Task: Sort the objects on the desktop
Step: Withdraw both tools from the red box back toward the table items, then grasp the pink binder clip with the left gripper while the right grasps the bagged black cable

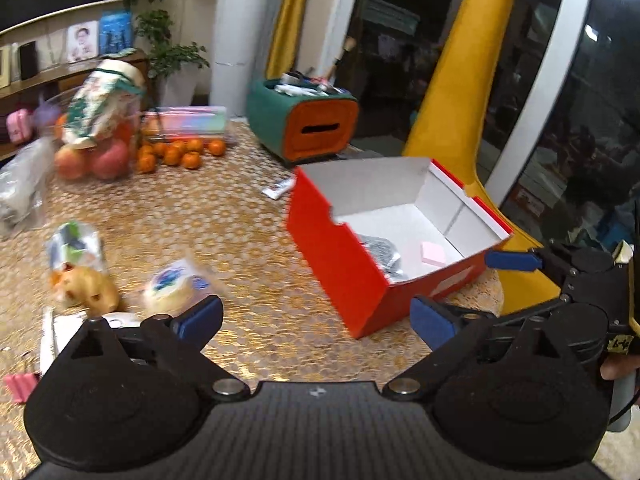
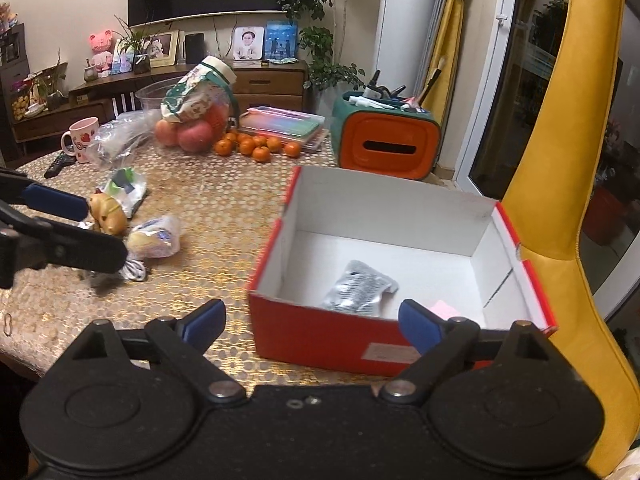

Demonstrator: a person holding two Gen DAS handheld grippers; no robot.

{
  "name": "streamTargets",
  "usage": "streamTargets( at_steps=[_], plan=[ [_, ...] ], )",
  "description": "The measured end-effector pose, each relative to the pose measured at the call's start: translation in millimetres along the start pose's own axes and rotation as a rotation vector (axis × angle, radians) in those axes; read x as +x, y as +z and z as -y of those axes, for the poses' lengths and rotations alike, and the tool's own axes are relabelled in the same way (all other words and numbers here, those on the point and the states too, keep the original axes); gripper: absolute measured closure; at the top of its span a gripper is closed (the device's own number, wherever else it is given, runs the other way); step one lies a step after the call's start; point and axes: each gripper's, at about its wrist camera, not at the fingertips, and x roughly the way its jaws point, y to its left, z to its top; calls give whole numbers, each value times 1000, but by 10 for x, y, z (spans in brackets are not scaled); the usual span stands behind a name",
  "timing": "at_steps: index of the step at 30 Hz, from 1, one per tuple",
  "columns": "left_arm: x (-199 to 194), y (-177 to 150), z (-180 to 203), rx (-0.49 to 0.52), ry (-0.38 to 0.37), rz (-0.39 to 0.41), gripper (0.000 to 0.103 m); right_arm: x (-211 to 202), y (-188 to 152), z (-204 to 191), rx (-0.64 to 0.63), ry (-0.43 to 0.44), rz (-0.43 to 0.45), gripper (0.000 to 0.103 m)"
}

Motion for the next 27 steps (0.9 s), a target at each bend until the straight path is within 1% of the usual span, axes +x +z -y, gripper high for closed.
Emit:
streamTargets(
  at_steps=[5,9,16,22,27],
  plan=[
    [-223,-152,-283,-12,30,55,0,8,-32,-298,-8,20,14,9],
    [-352,-302,-552,-47,54,80,0,29,-37,-534,-1,42,23,8],
    [-487,-577,-983,-97,111,83,0,85,-18,-895,-31,50,38,8],
    [-581,-812,-1328,-139,162,103,0,181,6,-1118,-16,60,49,8],
    [-572,-965,-1537,-134,198,102,0,312,17,-1269,-10,64,47,8]
  ],
)
